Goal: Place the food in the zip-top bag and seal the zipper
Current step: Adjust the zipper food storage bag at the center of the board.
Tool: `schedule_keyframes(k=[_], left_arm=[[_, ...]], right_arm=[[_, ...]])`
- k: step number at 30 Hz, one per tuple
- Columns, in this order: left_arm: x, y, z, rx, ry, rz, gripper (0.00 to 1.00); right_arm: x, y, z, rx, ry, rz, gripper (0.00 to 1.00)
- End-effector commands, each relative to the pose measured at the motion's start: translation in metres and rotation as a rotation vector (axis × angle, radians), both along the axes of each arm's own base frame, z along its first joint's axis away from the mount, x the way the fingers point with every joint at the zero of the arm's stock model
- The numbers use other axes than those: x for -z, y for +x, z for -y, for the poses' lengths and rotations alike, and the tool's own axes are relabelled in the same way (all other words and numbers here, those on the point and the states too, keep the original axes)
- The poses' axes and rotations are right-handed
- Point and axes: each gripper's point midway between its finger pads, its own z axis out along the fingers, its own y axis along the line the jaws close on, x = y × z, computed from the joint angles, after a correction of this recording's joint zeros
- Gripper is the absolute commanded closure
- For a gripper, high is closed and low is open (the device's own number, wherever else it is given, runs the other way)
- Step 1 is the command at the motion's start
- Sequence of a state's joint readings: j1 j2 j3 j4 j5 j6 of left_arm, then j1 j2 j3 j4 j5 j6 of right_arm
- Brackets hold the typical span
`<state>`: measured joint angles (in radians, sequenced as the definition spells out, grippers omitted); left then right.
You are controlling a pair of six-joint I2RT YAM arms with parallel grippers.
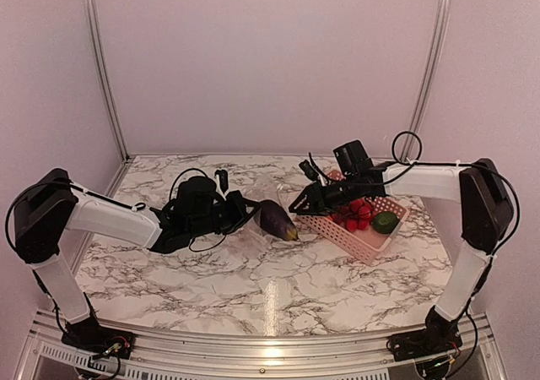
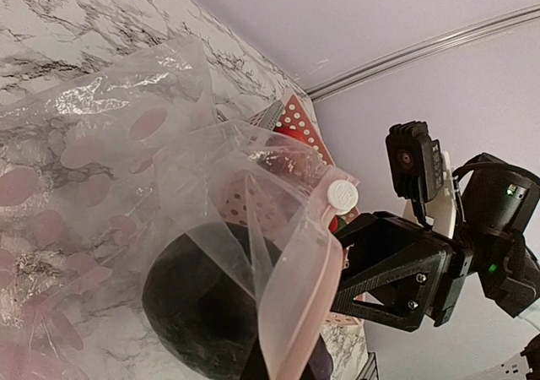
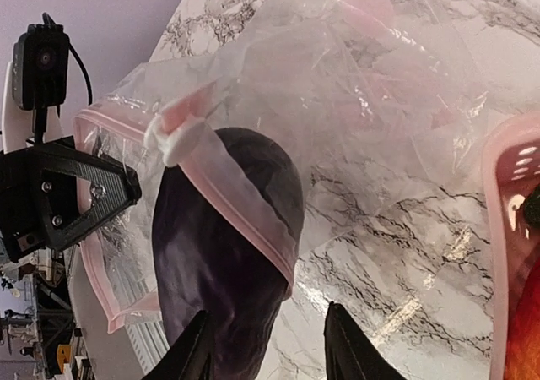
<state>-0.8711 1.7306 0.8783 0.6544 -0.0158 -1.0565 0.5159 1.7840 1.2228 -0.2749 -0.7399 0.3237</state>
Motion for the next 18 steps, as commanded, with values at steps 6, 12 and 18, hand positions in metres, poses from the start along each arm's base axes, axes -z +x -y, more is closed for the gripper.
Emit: schedule_keyframes(k=[6, 12, 18], left_arm=[[-0.042, -0.003, 0.004, 0.047, -0.112, 0.053, 1.0], [-0.041, -0.004, 0.002, 0.046, -0.112, 0.048, 1.0], [-0.043, -0.003, 0.001, 0.041, -0.094, 0.057, 1.0]], right_arm=[[0.002, -0.02, 0.005, -0.043, -0.067, 0.122, 0.55], [0.005, -0.031, -0.032, -0.149, -0.047, 0.058, 0.54], [0.025, -0.033, -0.03, -0.136, -0.114, 0.039, 0.47]])
